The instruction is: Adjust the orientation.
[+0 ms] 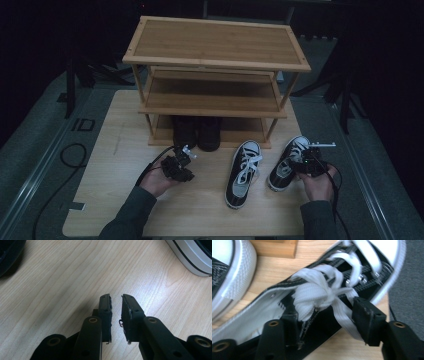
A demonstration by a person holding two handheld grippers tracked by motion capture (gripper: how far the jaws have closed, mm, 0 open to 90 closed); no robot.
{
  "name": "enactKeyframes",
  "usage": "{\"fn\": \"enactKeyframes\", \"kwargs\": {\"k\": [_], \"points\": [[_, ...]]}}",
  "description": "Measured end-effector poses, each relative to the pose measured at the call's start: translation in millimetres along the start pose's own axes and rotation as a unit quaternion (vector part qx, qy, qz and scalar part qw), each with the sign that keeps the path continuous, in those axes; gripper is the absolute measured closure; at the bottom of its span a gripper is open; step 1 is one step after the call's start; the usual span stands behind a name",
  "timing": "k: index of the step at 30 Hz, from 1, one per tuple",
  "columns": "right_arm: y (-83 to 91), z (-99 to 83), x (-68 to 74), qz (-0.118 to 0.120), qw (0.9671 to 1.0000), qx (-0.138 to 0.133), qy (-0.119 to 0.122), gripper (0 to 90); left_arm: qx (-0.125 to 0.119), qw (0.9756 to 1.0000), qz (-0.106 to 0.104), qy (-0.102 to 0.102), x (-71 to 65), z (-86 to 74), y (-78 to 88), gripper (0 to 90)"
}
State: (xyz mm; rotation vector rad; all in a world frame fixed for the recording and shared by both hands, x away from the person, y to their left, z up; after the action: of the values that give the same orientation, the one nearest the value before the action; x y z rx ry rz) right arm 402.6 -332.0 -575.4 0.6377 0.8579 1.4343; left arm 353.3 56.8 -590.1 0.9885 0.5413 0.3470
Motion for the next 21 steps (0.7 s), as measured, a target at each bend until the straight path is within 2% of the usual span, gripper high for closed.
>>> {"fn": "enactKeyframes", "kwargs": {"k": [2,3,4,6,7,8,9,16,21], "points": [[0.6,-1.3,-1.7,0.002,1.0000,0.001,-0.001,48.6,0.001,1.0000,0.000,0.001,0.4,-0.1,-0.4,78.3],[1.3,-3.2,-3.0,0.011,0.9999,0.003,0.000,54.8,0.003,1.0000,-0.001,-0.001,0.3,0.2,-1.2,78.2],[1.3,-3.2,-3.0,0.011,0.9999,0.003,0.000,54.8,0.003,1.0000,-0.001,-0.001,0.3,0.2,-1.2,78.3],[3.6,-3.5,0.1,0.024,0.9997,0.007,0.009,69.6,0.000,1.0000,-0.002,0.001,-1.0,1.4,-2.3,78.3],[3.6,-3.5,0.1,0.024,0.9997,0.007,0.009,69.6,0.003,1.0000,-0.002,-0.002,-0.8,1.2,-2.0,78.3],[5.1,-3.6,1.3,0.016,0.9996,0.012,0.023,75.2,0.003,1.0000,-0.002,-0.002,-1.1,1.4,-2.0,78.3],[5.8,-3.8,1.5,0.012,0.9995,0.014,0.025,77.3,0.003,1.0000,-0.003,-0.003,-1.1,1.5,-1.5,78.3],[11.8,-6.2,0.5,0.015,0.9997,0.005,0.018,83.5,0.002,1.0000,-0.002,0.000,0.5,1.2,-1.4,78.3],[17.7,-6.9,3.1,0.025,0.9993,-0.022,0.017,84.3,0.004,1.0000,-0.002,-0.002,0.3,1.5,-2.8,78.3]]}}
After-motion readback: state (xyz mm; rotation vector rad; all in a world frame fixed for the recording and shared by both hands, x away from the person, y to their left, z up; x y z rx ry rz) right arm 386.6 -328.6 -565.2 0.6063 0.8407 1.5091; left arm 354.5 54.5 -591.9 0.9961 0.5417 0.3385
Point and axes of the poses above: each handheld gripper's, and its own axes: y roughly backward along the jaws, z roughly out of its top, x roughly to its left, the point moved 9 cm from there along -y, roughly forward along the jaws, and after that the axes turned 10 degrees about -z, right-handed, at the moved point
